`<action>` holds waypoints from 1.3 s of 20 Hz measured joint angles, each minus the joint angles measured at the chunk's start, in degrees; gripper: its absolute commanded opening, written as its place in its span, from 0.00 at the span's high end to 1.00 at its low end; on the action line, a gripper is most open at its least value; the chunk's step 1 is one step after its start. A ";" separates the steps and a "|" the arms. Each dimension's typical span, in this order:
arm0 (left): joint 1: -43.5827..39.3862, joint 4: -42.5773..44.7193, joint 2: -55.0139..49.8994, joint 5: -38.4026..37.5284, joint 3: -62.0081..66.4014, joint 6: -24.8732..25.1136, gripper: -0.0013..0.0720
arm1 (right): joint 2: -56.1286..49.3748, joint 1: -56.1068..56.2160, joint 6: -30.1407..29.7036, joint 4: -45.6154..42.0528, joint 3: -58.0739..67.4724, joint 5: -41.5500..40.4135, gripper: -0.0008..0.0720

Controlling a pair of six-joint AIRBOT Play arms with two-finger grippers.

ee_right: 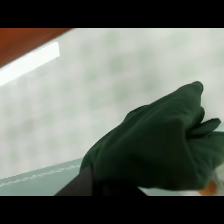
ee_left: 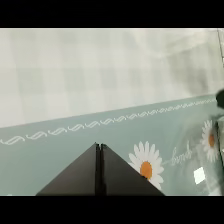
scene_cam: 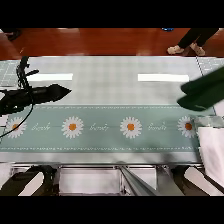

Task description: Fold the shirts.

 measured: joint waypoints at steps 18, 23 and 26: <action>-1.66 -0.04 -1.68 6.05 0.00 0.13 0.96 | 21.53 -25.05 -1.01 -40.61 -33.11 5.99 0.46; -3.32 -0.02 -5.31 8.37 1.09 0.76 0.96 | 21.40 -25.22 0.22 -43.98 -33.62 6.21 0.50; -2.27 0.00 -7.43 8.55 6.01 1.77 0.96 | 19.37 -25.07 1.49 -37.05 -33.18 5.64 0.96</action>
